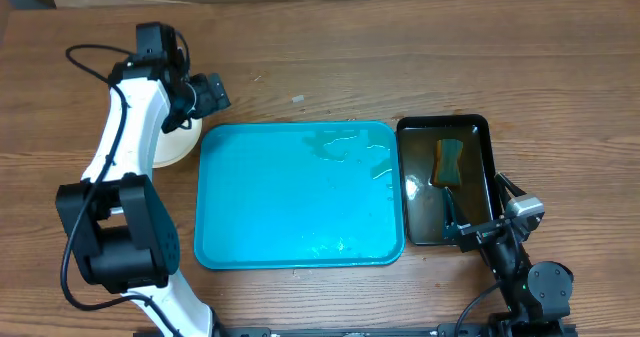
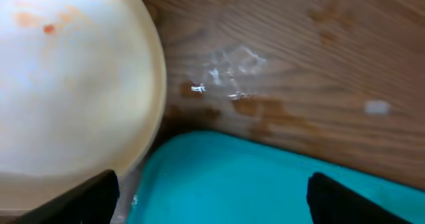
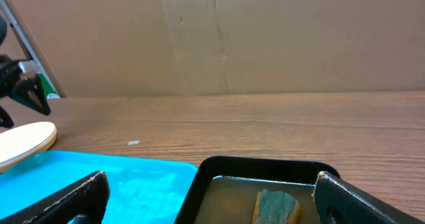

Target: Clean dirty plates on tray and stack at the side

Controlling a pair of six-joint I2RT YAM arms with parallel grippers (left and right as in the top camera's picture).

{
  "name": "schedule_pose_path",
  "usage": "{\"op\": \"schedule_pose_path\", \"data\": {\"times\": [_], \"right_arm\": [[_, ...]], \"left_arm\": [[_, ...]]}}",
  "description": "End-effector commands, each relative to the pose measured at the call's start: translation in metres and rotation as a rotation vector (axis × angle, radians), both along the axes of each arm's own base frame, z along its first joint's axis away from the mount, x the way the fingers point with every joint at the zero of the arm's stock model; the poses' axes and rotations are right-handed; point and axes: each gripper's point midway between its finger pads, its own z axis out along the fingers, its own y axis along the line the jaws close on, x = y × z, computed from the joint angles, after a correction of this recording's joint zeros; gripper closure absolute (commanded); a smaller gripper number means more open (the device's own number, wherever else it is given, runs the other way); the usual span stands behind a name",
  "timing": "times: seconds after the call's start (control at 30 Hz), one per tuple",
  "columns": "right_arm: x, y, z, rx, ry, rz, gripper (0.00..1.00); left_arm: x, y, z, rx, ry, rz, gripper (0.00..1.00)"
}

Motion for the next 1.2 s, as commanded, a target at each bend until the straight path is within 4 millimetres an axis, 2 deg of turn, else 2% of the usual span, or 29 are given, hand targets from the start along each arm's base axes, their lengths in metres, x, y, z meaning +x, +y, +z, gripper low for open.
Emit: {"op": "schedule_pose_path", "data": {"times": [0.0, 0.2, 0.23, 0.27, 0.33, 0.4, 0.57, 0.9, 1.17], "right_arm": [[0.0, -0.002, -0.002, 0.004, -0.004, -0.007, 0.0], [0.0, -0.002, -0.002, 0.004, -0.004, -0.007, 0.0], [0.0, -0.002, -0.002, 0.004, -0.004, -0.007, 0.0], [0.0, -0.002, -0.002, 0.004, -0.004, -0.007, 0.0], [0.0, -0.002, -0.002, 0.004, -0.004, -0.007, 0.0], [0.0, -0.002, -0.002, 0.004, -0.004, -0.007, 0.0], [0.0, -0.002, -0.002, 0.004, -0.004, -0.007, 0.0], [0.0, -0.002, -0.002, 0.004, -0.004, -0.007, 0.0], [0.0, -0.002, -0.002, 0.004, -0.004, -0.007, 0.0]], "left_arm": [[-0.006, -0.012, 0.066, -0.024, -0.095, 0.048, 0.12], [-0.071, -0.015, 0.141, 0.02, -0.159, 0.069, 0.2], [-0.084, -0.016, 0.151, 0.013, -0.163, 0.077, 0.15], [-0.094, -0.017, 0.156, 0.004, -0.16, 0.088, 0.0], [-0.115, -0.019, 0.168, -0.01, -0.159, 0.111, 0.0], [-0.129, -0.019, 0.177, -0.007, -0.172, 0.112, 0.0], [-0.136, -0.019, 0.188, -0.008, -0.211, 0.112, 0.0], [-0.132, -0.016, 0.181, 0.008, -0.186, 0.111, 0.0], [-0.137, -0.017, 0.176, 0.005, -0.157, 0.11, 0.0]]}}
